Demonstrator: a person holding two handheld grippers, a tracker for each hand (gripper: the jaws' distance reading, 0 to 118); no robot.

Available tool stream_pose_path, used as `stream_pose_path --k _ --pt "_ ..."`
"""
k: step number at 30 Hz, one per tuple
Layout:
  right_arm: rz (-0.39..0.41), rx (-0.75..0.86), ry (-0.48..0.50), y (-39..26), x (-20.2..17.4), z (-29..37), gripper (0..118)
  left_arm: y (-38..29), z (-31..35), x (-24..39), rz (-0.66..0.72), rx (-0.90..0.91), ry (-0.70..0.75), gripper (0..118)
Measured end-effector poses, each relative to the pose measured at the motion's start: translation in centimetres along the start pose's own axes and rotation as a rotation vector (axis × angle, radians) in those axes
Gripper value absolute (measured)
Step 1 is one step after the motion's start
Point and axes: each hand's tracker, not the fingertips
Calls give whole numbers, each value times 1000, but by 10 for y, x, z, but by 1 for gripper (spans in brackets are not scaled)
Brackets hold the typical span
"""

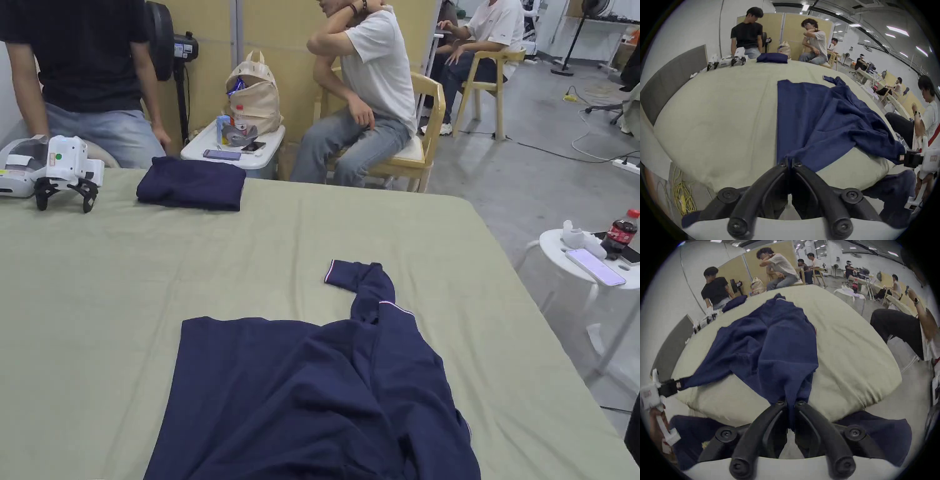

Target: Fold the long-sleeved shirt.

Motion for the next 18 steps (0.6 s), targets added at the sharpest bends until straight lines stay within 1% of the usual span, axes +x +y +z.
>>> stream_pose_path --k 1,4,5,7,11,13,15,18 --pt "-1 -8 4 -6 1 0 7 -6 2 -1 0 -16 2 0" --pt "-56 -26 16 -13 7 2 7 -15 9 -2 -15 -33 -9 0" --pt "-61 -25 1 -14 8 4 7 -18 10 -1 -32 -37 0 0" --pt "-55 -23 -10 -13 13 6 7 -22 2 -6 -55 -43 10 0" --pt "-55 -11 -37 -2 29 8 7 -12 4 -16 -44 -28 15 0" --pt "-64 -3 -61 2 37 12 7 -9 7 -20 -76 -25 42 0" --pt "-73 0 -66 4 44 13 7 -7 7 -28 -67 -32 36 0" --pt "-39 -25 -76 2 44 5 7 -13 7 -23 -77 -42 35 0"
